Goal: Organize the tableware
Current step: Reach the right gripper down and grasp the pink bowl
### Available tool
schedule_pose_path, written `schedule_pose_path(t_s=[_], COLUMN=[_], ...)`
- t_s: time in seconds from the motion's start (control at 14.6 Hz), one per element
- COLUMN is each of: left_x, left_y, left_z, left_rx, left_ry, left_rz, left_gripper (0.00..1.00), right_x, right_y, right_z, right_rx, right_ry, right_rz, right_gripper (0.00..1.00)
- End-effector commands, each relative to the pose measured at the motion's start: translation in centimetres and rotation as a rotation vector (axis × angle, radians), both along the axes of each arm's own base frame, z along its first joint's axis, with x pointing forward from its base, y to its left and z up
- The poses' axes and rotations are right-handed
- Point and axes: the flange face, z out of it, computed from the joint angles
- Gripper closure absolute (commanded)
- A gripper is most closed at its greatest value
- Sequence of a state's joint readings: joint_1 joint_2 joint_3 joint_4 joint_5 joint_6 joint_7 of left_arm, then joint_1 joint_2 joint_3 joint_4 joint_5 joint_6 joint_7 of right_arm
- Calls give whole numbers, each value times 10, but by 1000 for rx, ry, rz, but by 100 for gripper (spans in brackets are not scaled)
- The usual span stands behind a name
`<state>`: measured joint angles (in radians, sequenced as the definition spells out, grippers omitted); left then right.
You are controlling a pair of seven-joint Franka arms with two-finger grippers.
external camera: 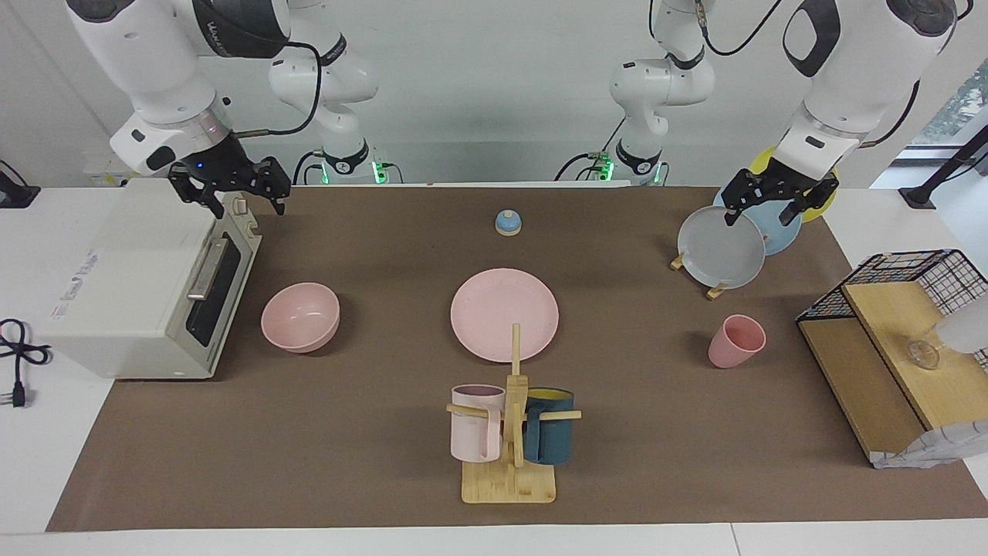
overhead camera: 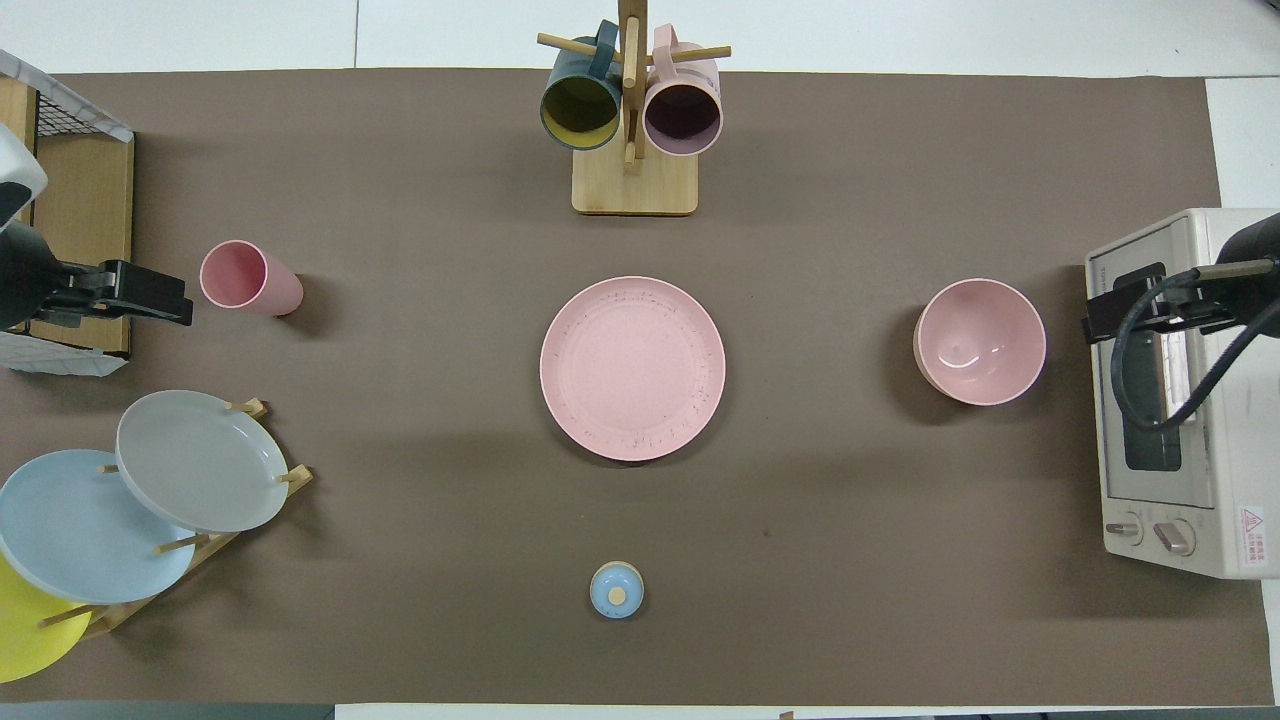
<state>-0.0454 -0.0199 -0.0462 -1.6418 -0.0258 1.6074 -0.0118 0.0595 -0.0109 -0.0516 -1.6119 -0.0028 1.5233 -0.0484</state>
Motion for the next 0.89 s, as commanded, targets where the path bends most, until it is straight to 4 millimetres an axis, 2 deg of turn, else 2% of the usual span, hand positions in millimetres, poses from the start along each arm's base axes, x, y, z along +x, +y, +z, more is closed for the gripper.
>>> schedule_pose_path(t_s=[0.0,0.2,0.27,0.34,0.41,0.48,0.68,0.82], left_x=[-6,-6,-6,-6,-6,-6,-6,-6], left_y=[2,2,2,2,1,2,2,2], left_z=[0,0,0,0,0,0,0,0], left_rx=[-10,-10,-10,-10,-11,-10,-10,-10], left_ry=[-3,-3,-1,-3,-4,-3,-3,-1], left_rz=[10,10,9,10,9,10,10,9], left_gripper=[0,0,0,0,0,0,0,0], right_x=[-1,2,5,8,12,16,10,12], right_y=[4,27,43,61,66,67,83,83], right_z=[3,-3,-11,-28,-51,-84,-167,-206], right_rx=[33,35,37,38,37,37,36,32], right_ry=[-3,-55,-81,-86,-94,-103,-115,-116], right_rz=[29,67,87,113,113,108,133,131], right_gripper=[0,0,0,0,0,0,0,0])
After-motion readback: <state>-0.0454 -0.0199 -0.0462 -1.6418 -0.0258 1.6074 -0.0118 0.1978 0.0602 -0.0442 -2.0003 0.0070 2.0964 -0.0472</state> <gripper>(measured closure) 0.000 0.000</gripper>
